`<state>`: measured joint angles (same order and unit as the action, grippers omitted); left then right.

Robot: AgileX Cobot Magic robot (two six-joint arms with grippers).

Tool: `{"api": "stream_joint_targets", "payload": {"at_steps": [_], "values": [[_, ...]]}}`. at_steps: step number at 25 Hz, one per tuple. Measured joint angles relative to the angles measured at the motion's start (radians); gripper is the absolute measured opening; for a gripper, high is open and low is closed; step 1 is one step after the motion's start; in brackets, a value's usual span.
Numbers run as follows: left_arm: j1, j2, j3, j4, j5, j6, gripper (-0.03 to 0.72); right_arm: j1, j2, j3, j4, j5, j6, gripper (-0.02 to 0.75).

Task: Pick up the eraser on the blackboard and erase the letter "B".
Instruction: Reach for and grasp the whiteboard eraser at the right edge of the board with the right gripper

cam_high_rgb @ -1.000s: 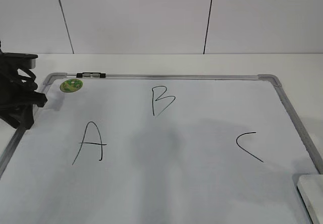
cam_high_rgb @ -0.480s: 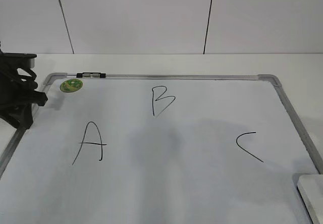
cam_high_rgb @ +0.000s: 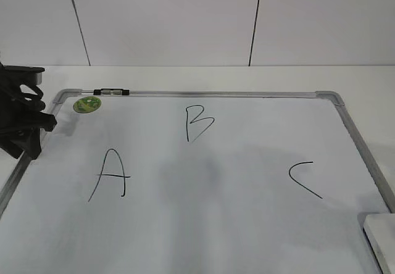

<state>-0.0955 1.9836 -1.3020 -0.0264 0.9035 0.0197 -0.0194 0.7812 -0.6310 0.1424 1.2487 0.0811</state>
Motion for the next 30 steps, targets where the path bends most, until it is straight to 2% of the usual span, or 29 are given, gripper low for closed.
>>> {"api": "stream_joint_targets", "payload": {"at_steps": [15, 22, 30], "values": [[0.000, 0.000, -0.002, -0.004, 0.050, 0.000, 0.271, 0.000, 0.000, 0.000, 0.000, 0.000, 0.000, 0.584], [0.022, 0.002, -0.054, -0.037, 0.070, 0.000, 0.273, 0.000, 0.000, 0.000, 0.000, 0.000, 0.000, 0.584], [0.024, 0.002, -0.057, -0.035, 0.089, 0.001, 0.272, 0.000, 0.000, 0.000, -0.010, 0.000, 0.000, 0.584]]}}
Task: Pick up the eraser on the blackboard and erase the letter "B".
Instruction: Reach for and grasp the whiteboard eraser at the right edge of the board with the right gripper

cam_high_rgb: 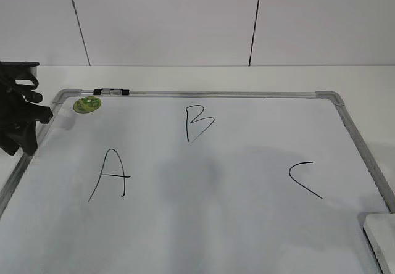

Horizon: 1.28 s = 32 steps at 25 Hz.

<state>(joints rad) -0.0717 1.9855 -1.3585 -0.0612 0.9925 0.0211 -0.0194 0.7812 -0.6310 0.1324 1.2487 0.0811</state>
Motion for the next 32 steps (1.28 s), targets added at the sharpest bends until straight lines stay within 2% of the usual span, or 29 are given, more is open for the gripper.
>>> {"api": "stream_joint_targets", "payload": {"at_steps": [7, 18, 22, 32], "values": [[0.000, 0.031, -0.004, 0.003, 0.000, 0.000, 0.264, 0.000, 0.000, 0.000, -0.010, 0.000, 0.000, 0.584], [0.000, 0.036, -0.009, 0.001, 0.007, 0.000, 0.130, 0.000, 0.000, 0.000, -0.010, 0.000, 0.000, 0.584], [0.000, 0.036, -0.010, 0.001, 0.007, 0.005, 0.061, 0.000, 0.000, 0.000, -0.010, 0.000, 0.000, 0.584], [0.000, 0.036, -0.010, 0.000, 0.007, -0.001, 0.019, 0.000, 0.000, 0.000, -0.010, 0.000, 0.000, 0.584]]}}
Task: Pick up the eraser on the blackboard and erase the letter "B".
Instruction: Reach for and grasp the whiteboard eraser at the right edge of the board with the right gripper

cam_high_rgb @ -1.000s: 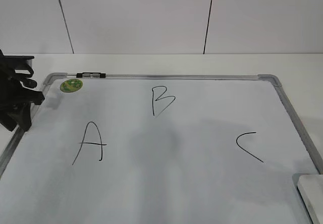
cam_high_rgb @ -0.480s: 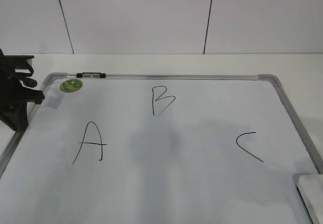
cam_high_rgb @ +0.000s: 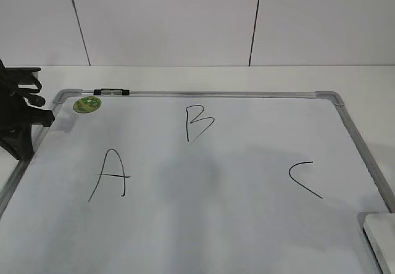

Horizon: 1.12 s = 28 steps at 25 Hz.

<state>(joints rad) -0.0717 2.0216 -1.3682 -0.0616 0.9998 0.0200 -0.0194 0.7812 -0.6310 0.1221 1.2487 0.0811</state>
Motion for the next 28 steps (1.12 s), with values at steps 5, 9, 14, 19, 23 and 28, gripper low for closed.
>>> {"api": "stream_joint_targets", "payload": {"at_steps": [5, 9, 14, 19, 23, 28], "values": [[0.000, 0.000, 0.000, 0.000, 0.000, 0.000, 0.019, 0.000, 0.000, 0.000, 0.000, 0.000, 0.000, 0.584], [0.000, 0.000, 0.000, 0.000, 0.000, 0.000, 0.019, 0.000, 0.000, 0.000, 0.004, 0.000, 0.000, 0.584], [0.000, 0.000, 0.000, 0.000, 0.001, 0.000, 0.019, 0.000, 0.000, 0.000, 0.027, 0.000, 0.000, 0.584], [0.000, 0.000, -0.002, -0.002, 0.002, 0.000, 0.019, 0.000, 0.053, 0.000, 0.028, -0.013, -0.009, 0.616], [0.000, 0.000, -0.002, -0.002, 0.002, 0.000, 0.019, 0.000, 0.130, 0.000, 0.040, -0.063, -0.028, 0.668], [0.000, 0.000, -0.002, -0.002, 0.002, 0.000, 0.019, 0.000, 0.246, 0.000, 0.061, -0.146, -0.067, 0.671]]}}
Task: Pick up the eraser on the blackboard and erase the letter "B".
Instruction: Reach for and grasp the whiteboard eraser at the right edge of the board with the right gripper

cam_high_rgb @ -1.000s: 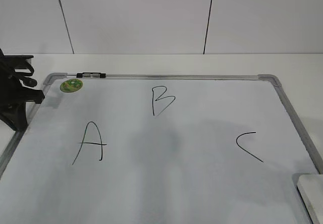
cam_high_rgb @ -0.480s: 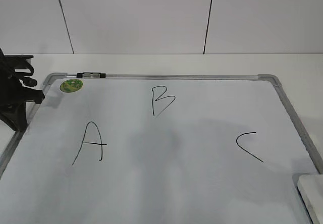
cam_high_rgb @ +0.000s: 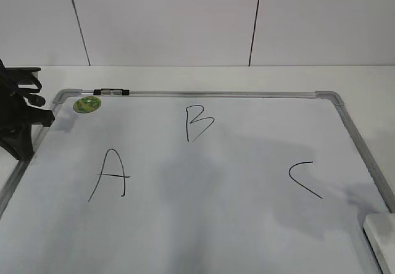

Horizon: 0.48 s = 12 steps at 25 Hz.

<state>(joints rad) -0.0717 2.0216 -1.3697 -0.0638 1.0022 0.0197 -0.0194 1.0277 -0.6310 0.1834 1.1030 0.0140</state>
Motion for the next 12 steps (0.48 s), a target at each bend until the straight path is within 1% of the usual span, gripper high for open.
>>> {"api": "stream_joint_targets", "payload": {"at_steps": [4, 6, 9, 12], "values": [[0.000, 0.000, 0.000, 0.000, 0.000, 0.000, 0.019, 0.000, 0.088, -0.002, 0.042, -0.070, -0.057, 0.668], [0.000, 0.000, 0.000, 0.000, 0.000, 0.000, 0.019, 0.000, 0.126, -0.003, 0.050, -0.096, -0.075, 0.650], [0.000, 0.000, 0.000, 0.000, 0.000, 0.000, 0.020, 0.000, 0.171, -0.003, 0.046, -0.120, -0.081, 0.606], [0.000, 0.000, 0.000, 0.000, 0.000, 0.000, 0.020, 0.000, 0.210, -0.003, 0.011, -0.136, -0.082, 0.589]]}}
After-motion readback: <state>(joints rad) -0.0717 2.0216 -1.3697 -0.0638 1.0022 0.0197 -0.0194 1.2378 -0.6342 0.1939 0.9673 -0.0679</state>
